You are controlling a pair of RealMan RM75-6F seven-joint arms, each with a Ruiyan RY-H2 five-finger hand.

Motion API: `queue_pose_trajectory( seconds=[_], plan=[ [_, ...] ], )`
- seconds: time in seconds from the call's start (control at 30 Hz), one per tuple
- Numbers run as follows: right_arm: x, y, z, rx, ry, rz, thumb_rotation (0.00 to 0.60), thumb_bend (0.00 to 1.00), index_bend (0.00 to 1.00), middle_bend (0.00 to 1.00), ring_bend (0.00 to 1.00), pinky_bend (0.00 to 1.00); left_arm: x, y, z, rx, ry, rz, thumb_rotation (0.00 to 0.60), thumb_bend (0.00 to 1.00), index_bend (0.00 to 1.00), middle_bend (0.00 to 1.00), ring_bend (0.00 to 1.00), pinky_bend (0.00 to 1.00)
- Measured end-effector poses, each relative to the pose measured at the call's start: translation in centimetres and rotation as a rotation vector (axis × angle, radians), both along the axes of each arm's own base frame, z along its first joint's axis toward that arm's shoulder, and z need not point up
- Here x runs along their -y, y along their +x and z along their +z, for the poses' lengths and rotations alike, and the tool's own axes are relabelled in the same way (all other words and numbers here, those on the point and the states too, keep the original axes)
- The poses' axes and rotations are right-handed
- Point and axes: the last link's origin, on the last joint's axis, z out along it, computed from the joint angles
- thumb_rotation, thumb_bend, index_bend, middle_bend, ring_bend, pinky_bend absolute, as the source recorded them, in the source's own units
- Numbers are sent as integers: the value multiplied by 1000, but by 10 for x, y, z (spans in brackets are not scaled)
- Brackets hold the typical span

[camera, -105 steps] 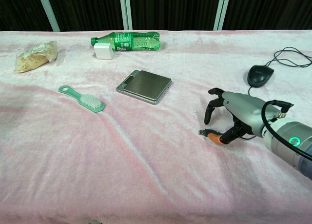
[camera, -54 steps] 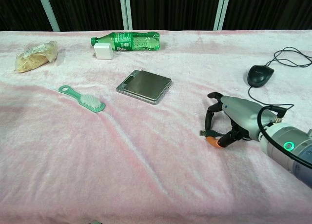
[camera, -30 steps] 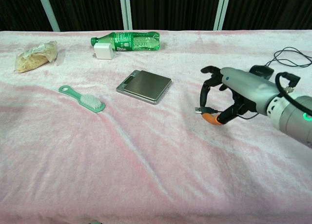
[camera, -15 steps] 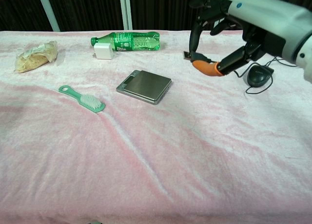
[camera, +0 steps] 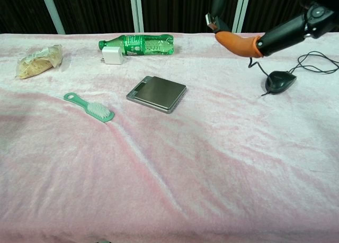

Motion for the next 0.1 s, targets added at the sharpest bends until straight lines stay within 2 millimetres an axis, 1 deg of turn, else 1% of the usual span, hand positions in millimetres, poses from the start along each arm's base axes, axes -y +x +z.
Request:
queue_pose_trajectory(
  seconds=[0.1],
  plan=[
    [-2, -4, -1, 3, 1, -5, 600, 313, 616, 0, 12, 161, 0, 0, 0, 0, 1, 0, 600, 339, 167, 59, 0, 0]
  ],
)
